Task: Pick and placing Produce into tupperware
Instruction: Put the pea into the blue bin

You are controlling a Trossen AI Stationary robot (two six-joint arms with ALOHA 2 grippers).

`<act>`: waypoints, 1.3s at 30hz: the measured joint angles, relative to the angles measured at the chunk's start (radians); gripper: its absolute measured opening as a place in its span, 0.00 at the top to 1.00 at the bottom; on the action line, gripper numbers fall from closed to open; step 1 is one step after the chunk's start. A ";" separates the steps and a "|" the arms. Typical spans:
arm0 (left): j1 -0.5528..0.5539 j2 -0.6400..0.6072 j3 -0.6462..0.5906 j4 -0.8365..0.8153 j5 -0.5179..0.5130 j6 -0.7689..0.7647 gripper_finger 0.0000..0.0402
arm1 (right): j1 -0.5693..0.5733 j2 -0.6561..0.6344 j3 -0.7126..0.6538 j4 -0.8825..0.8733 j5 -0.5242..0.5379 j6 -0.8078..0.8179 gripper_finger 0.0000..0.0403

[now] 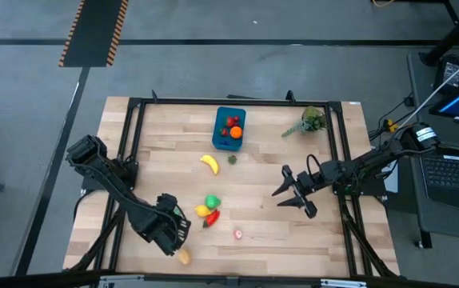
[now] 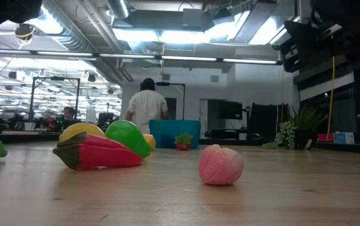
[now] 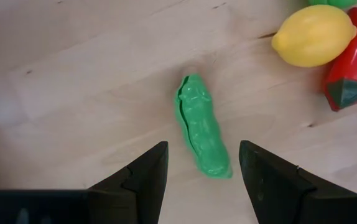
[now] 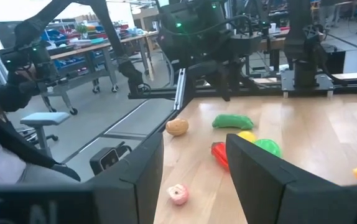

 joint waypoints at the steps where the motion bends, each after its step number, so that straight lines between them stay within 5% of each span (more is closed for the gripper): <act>1: 0.000 0.000 -0.001 0.005 0.000 -0.003 0.53 | 0.004 0.000 0.000 0.000 -0.001 -0.001 0.56; 39: 0.027 -0.006 -0.322 0.469 0.059 -0.012 0.53 | 0.027 0.000 0.000 0.002 0.000 -0.006 0.56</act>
